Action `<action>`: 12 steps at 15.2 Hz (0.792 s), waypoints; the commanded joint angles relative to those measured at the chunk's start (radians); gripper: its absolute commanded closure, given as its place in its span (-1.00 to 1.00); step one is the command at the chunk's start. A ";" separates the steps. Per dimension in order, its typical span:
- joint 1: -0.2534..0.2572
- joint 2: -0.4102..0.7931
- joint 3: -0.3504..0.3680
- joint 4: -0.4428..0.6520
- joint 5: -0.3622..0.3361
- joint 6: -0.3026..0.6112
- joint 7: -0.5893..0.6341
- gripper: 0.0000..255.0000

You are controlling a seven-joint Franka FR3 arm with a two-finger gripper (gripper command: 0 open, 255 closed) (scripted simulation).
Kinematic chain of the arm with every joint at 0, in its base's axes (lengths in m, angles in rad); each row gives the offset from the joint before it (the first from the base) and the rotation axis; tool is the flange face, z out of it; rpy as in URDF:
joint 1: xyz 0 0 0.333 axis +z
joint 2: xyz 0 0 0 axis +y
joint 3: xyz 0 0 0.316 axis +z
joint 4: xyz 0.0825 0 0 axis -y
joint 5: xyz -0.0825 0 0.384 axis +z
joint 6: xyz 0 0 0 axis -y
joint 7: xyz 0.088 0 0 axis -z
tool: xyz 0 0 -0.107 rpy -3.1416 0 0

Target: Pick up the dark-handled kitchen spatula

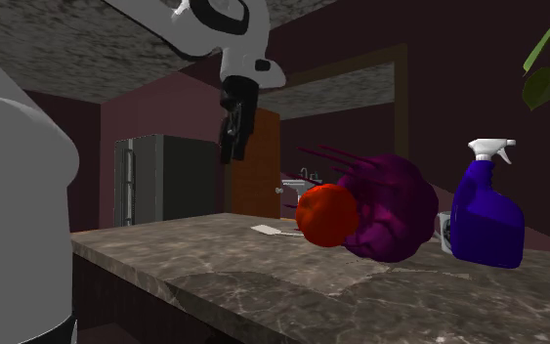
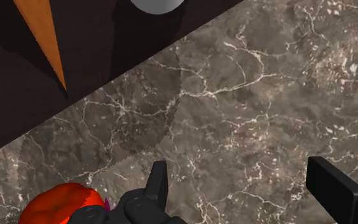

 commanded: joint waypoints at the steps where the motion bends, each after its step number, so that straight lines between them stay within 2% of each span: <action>1: -0.017 0.047 0.051 0.002 0.033 0.067 0.121 -1.00; 7: -0.082 0.222 0.201 0.043 0.076 0.265 0.466 -1.00; 12: -0.158 0.409 0.311 0.124 0.028 0.413 0.770 -1.00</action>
